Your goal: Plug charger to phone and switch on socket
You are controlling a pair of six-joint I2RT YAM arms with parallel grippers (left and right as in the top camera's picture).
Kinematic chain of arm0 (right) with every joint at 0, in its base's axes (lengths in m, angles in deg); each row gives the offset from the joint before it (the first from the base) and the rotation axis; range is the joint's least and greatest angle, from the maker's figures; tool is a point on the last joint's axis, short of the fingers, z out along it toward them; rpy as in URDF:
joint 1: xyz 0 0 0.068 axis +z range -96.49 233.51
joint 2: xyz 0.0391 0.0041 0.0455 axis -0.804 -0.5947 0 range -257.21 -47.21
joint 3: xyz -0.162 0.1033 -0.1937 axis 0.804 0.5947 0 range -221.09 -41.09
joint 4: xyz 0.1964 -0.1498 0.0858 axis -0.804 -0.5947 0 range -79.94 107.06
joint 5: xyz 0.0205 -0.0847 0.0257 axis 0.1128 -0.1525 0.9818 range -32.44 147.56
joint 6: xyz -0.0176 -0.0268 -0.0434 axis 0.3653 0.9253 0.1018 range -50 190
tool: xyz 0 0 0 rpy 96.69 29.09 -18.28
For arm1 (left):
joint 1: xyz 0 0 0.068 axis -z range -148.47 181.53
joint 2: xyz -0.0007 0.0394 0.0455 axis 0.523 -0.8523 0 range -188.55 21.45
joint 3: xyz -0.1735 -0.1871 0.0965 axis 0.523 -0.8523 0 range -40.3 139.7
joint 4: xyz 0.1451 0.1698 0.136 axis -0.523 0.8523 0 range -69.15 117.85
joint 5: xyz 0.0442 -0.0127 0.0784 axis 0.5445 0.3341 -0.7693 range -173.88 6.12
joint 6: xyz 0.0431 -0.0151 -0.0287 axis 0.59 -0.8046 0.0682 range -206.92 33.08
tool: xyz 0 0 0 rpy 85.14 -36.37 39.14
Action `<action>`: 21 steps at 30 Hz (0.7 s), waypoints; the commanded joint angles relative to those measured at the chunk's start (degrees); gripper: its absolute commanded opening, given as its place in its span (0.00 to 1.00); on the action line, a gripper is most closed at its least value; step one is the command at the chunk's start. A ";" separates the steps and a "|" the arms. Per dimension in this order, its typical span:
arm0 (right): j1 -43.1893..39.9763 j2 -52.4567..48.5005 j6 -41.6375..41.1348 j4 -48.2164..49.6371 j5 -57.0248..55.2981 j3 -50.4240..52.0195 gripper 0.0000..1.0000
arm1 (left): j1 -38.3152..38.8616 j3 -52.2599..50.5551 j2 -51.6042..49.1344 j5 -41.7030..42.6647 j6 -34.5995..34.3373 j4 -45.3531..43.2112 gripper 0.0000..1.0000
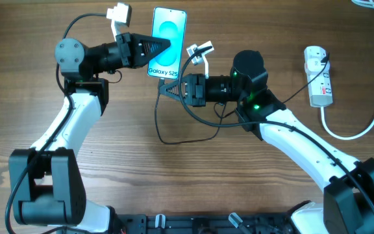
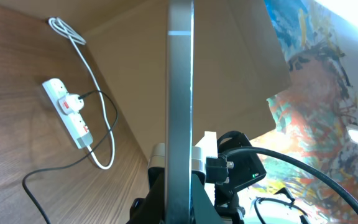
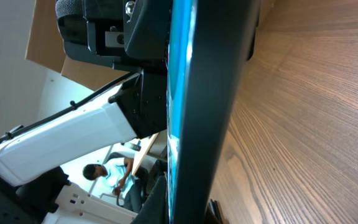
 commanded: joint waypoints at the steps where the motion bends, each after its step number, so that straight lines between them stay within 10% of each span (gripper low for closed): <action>1: -0.15 -0.52 -1.51 1.20 -4.07 -0.24 0.04 | 0.98 0.37 1.42 4.85 0.26 -0.55 0.04; 21: -3.58 -0.52 -3.37 3.13 -6.54 -0.24 0.04 | 1.07 0.37 1.42 9.51 -0.83 -0.09 0.04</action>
